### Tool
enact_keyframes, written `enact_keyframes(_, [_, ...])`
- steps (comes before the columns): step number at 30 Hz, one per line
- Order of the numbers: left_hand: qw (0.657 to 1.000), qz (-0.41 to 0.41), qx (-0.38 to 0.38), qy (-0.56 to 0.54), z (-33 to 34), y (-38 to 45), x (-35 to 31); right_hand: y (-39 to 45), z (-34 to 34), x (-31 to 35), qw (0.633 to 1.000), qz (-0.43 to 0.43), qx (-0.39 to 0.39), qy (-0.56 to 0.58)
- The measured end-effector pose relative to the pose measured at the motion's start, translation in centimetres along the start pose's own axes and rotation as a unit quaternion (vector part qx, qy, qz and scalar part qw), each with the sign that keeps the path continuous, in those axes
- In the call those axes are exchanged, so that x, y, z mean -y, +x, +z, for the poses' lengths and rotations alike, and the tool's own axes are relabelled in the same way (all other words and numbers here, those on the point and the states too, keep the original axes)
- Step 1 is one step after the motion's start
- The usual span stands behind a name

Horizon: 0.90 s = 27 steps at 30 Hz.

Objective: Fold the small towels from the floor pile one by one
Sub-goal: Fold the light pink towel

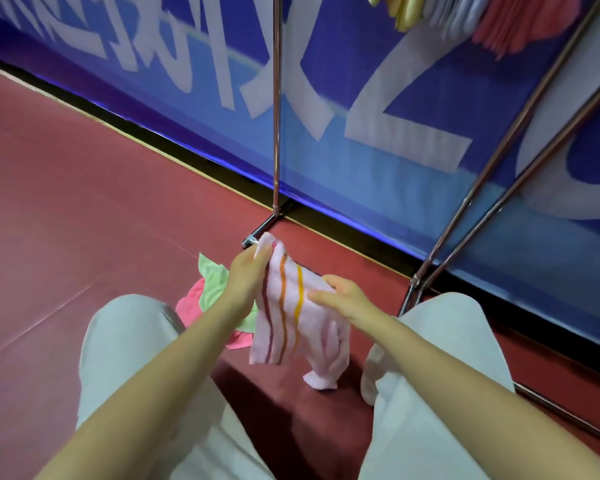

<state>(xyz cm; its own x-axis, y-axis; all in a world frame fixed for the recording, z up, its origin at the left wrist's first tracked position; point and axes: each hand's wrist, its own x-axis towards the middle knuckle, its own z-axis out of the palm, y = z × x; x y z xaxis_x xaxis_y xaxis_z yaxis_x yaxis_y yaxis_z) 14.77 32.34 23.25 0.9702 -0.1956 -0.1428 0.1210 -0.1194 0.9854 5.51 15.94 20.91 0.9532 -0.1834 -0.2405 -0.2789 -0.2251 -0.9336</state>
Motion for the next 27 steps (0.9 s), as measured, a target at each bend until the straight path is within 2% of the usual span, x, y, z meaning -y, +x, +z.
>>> enact_keyframes(7, [0.995, 0.056, -0.032, 0.071, -2.3, -2.4, 0.2, -2.3, 2.4, 0.0, 0.999, -0.038, -0.013, 0.01])
enact_keyframes(13, [0.998, 0.047, -0.026, 0.028, -2.5, -4.9, 0.5, -3.5, 3.8, 0.6, 1.0, -0.019, -0.013, 0.02])
enact_keyframes(21, [0.994, 0.071, 0.041, 0.069, -2.2, -6.1, 1.2, -4.4, 6.5, 0.5, 1.0, -0.009, 0.002, 0.001])
enact_keyframes(27, [0.997, 0.058, -0.045, -0.028, -4.0, -4.6, -0.1, -4.1, 6.7, 0.2, 0.998, -0.026, 0.005, -0.06])
